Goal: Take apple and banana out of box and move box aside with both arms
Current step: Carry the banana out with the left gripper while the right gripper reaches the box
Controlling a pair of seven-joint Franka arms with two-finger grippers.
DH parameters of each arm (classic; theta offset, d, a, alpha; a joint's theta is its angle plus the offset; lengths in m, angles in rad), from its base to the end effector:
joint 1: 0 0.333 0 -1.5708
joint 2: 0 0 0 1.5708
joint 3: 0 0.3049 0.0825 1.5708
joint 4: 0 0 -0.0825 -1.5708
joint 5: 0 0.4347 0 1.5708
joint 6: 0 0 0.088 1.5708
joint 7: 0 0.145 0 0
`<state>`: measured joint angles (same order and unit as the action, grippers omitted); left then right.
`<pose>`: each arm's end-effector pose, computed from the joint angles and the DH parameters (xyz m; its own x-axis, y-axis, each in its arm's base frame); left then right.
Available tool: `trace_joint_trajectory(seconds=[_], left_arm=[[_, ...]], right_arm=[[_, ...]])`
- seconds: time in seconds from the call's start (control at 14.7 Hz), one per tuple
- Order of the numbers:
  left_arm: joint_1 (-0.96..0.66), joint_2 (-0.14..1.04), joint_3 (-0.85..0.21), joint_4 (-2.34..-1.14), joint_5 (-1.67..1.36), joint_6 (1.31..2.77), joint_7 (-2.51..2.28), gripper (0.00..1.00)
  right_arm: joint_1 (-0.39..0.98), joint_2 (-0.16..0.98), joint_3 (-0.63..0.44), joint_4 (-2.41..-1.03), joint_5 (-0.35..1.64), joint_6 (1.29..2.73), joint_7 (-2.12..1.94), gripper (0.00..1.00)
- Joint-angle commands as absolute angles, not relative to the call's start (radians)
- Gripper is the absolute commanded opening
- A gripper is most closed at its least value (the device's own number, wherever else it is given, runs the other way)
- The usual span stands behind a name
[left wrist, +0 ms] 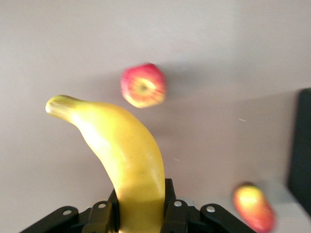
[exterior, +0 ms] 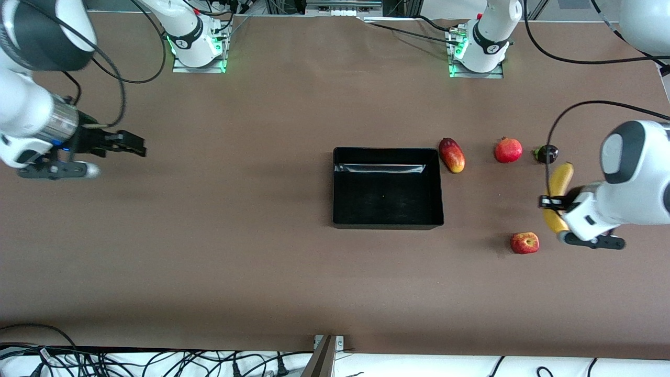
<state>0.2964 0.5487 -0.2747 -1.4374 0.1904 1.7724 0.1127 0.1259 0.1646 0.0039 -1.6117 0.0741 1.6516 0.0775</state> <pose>0.7147 0.0625 0.3009 0.9738 -0.1187 -0.1941 -0.1234 -0.9923 -0.0120 0.6364 0.0932 0.4579 0.9905 0.0454 -0.1299 0.0375 -0.9973 -0.0633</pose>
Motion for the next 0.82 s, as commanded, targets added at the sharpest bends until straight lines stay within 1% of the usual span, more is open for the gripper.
trace_joint_trajectory(seconds=[0.0, 0.2, 0.48, 0.61, 0.75], left_arm=[[0.308, 0.607, -0.224, -1.436, 0.245, 1.897, 0.238, 0.0], [0.308, 0.681, -0.167, -1.437, 0.245, 2.049, 0.3, 0.0], [0.308, 0.779, -0.131, -1.44, 0.248, 2.238, 0.322, 0.0], [0.308, 0.82, -0.124, -1.44, 0.245, 2.299, 0.333, 0.0], [0.308, 0.847, -0.117, -1.443, 0.245, 2.341, 0.331, 0.0]], right_arm=[[0.196, 0.201, 0.008, -1.594, 0.177, 1.655, 0.094, 1.0], [0.308, 0.276, 0.008, -1.592, 0.19, 1.753, 0.168, 1.0], [0.492, 0.372, 0.006, -1.591, 0.184, 1.935, 0.31, 1.0], [0.567, 0.432, 0.005, -1.591, 0.169, 2.06, 0.377, 1.0], [0.623, 0.498, 0.006, -1.589, 0.121, 2.153, 0.438, 1.0]])
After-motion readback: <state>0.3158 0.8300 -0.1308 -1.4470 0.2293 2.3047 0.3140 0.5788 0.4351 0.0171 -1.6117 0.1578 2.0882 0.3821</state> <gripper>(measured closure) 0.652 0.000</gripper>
